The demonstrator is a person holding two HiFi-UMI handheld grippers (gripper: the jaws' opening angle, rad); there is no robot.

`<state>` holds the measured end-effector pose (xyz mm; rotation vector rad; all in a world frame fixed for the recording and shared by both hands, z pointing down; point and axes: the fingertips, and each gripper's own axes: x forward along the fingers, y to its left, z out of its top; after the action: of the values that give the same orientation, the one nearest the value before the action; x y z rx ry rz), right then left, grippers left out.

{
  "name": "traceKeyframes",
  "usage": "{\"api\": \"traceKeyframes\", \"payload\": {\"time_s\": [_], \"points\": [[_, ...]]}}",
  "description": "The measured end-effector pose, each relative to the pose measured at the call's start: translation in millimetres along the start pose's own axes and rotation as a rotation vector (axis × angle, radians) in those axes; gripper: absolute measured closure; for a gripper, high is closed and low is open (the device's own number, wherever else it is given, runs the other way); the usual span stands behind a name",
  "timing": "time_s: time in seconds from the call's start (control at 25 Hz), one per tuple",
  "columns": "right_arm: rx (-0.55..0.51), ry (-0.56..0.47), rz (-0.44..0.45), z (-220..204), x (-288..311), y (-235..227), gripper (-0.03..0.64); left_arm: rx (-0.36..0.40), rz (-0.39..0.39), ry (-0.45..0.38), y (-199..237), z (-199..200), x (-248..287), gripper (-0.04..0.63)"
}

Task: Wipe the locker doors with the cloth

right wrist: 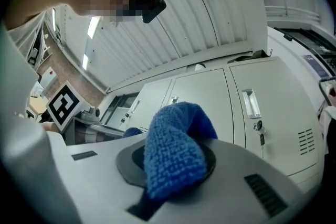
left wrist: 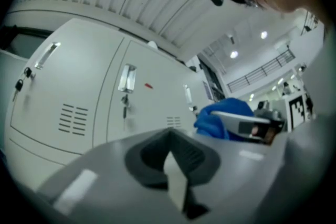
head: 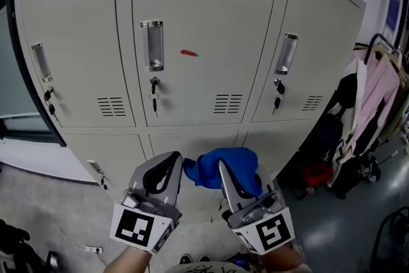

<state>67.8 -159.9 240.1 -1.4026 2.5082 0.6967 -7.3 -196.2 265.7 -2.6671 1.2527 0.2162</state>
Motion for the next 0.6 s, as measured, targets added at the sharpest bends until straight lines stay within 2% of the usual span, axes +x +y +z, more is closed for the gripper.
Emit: {"api": "traceKeyframes", "payload": {"time_s": [0.2,0.6], "points": [[0.024,0.007,0.0,-3.9,4.0,1.6,0.594,0.008,0.009,-0.009,5.9,1.6,1.5,0.592],[0.031,0.024,-0.02,-13.0,7.1,-10.2,0.594,-0.028,0.009,0.019,10.6,-13.7,9.5,0.593]]}}
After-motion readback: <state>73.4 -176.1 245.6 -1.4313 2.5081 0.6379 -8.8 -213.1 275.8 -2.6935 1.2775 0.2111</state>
